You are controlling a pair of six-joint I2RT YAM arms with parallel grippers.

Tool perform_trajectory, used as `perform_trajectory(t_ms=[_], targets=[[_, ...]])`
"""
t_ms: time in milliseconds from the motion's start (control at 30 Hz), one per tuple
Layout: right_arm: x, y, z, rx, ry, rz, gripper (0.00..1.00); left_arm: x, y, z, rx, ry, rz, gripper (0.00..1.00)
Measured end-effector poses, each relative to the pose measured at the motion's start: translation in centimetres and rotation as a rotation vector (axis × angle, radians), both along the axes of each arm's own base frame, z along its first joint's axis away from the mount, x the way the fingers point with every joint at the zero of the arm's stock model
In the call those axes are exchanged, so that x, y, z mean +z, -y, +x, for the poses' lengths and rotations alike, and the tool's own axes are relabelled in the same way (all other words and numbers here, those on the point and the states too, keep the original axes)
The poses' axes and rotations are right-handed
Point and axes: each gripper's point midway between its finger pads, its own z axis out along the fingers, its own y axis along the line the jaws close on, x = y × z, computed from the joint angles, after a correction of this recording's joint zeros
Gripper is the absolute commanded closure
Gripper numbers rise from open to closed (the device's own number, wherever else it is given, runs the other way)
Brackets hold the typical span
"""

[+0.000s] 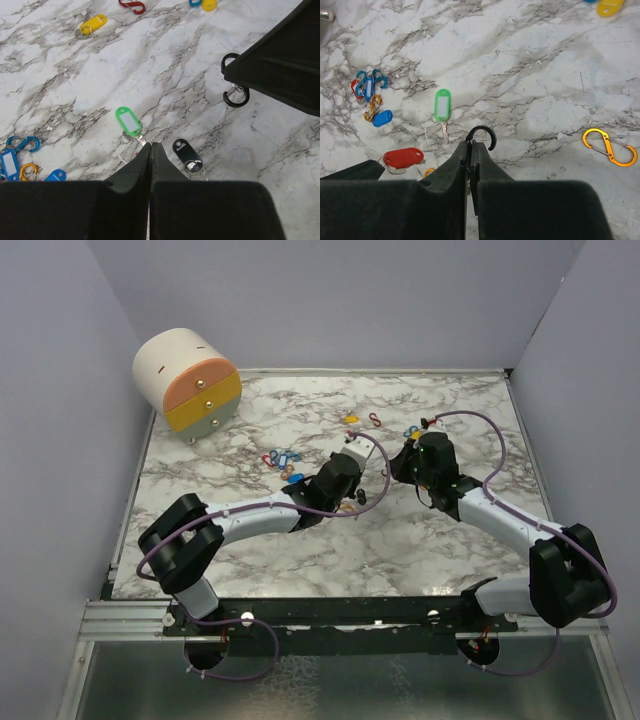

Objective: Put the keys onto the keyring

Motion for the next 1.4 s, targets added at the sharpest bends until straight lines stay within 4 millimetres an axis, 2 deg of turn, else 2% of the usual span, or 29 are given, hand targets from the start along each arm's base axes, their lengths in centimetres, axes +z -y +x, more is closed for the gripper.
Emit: perform_trajectory(t_ms=[367,700,1400], targets=[[0.3,-1.2,-0.1,0.089,0.034,0.012,0.99,1.2,2.3,-0.9,-0.178,0.0,-0.062,1.0],[0.5,-2.3,-0.5,0.159,0.056,0.034,0.99,1.7,3.4,-1.3,-0.269,-0.01,-0.107,1.0],[0.5,-3.3,-1.2,0.226,0.065,0.069,0.99,0.6,4.4,-1.4,-0.329,-0.043,-0.121,1.0]])
